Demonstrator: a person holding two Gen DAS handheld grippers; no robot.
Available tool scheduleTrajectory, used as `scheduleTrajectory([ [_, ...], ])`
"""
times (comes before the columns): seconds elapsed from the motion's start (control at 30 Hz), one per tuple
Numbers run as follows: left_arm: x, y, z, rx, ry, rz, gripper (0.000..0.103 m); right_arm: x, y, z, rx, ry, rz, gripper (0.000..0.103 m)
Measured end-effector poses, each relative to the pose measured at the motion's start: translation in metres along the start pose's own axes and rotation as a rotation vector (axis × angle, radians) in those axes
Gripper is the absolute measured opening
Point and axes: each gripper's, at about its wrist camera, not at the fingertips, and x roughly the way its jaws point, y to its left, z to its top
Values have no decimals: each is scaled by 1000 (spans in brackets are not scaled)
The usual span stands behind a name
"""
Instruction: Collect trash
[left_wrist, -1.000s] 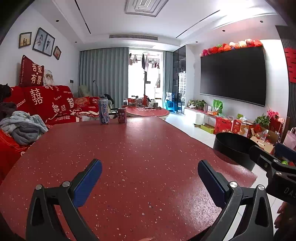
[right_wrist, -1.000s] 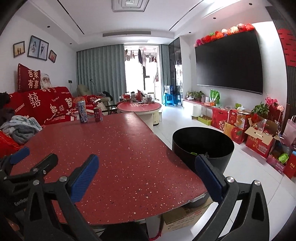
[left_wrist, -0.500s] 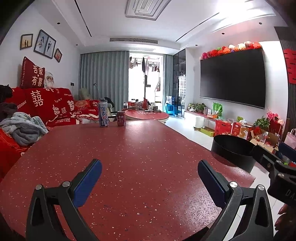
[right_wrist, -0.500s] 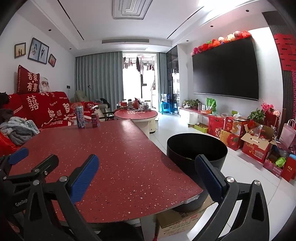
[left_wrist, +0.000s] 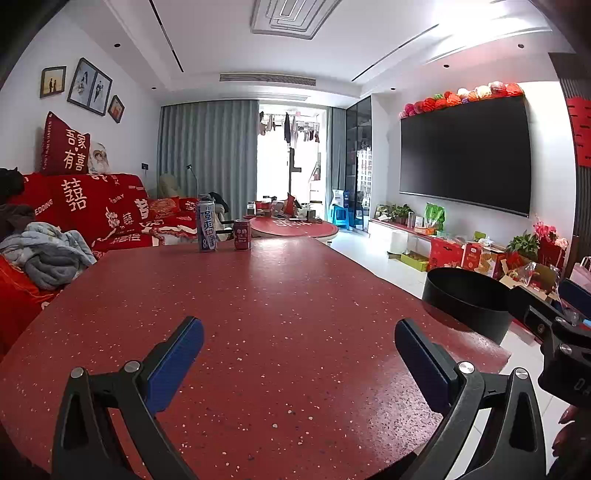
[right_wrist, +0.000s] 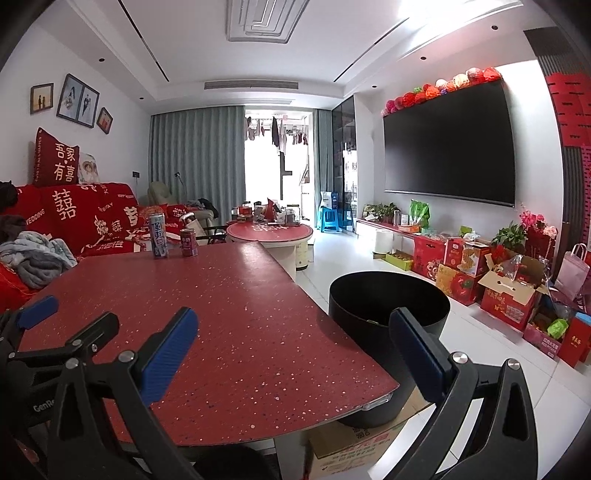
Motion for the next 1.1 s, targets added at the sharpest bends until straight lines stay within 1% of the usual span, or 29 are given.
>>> scheduleTrajectory([
  [1.1, 1, -1, -2, 4, 6, 0, 103, 0, -1, 1, 1, 1, 1, 103],
])
